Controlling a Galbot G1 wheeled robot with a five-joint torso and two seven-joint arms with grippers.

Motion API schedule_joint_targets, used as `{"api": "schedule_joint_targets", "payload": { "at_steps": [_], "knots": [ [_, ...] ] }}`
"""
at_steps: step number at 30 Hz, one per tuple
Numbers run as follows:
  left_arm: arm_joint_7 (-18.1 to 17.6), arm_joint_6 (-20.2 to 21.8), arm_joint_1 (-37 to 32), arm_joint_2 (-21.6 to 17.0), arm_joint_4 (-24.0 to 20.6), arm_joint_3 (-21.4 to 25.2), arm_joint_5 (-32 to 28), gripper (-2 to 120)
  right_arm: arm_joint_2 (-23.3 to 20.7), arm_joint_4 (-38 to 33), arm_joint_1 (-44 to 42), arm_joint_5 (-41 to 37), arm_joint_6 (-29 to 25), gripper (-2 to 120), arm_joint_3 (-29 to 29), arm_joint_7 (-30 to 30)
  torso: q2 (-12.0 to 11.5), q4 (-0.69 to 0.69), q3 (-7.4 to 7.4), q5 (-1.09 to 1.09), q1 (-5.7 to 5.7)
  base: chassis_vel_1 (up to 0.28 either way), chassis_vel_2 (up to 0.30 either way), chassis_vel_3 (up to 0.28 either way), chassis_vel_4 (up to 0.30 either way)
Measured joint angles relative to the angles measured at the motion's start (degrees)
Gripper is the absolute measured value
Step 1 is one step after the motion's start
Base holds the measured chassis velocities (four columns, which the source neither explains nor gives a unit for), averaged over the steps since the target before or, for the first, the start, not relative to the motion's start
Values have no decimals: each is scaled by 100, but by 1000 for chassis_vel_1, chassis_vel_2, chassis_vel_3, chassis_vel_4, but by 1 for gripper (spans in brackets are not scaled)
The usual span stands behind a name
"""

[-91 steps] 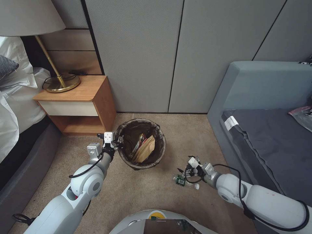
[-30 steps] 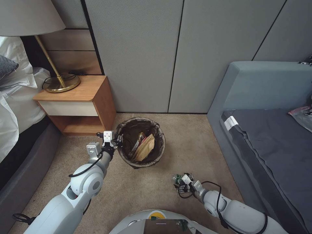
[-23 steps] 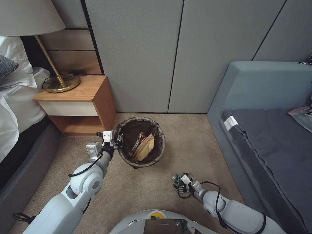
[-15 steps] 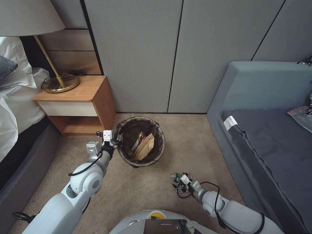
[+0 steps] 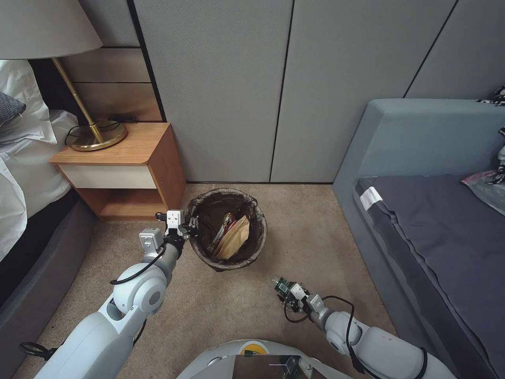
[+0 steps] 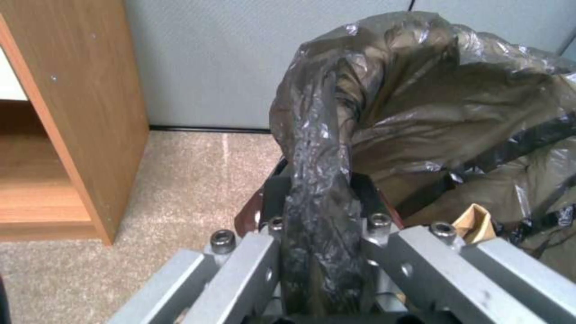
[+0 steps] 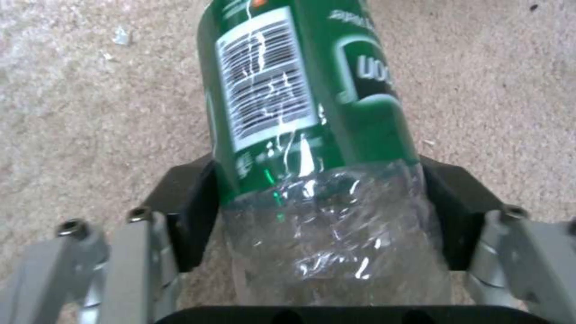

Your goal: Pick up the trash bin, then pick up the garbage from the floor and place it into the trash bin.

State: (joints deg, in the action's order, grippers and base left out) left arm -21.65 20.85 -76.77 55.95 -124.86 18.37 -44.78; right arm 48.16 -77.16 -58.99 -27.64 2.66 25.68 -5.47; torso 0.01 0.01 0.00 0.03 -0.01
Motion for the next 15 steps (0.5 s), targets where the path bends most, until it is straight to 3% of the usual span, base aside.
{"api": "schedule_joint_targets", "payload": {
  "at_steps": [8,13,15],
  "knots": [
    [-3,0,-7,6,-4,-4,2,6,-10,-49,-6,6,11,49,-32,-61,-1,4,0,4,0,0,0,0,0],
    [-4,0,-11,10,-10,-23,13,6,-171,-425,-142,2,83,36,-214,-268,-1,-3,1,-10,1,0,0,0,0],
    [-4,0,-9,10,-10,-25,13,6,-175,-458,-158,1,86,34,-224,-277,-1,-3,1,-3,1,0,0,0,0]
  ]
}}
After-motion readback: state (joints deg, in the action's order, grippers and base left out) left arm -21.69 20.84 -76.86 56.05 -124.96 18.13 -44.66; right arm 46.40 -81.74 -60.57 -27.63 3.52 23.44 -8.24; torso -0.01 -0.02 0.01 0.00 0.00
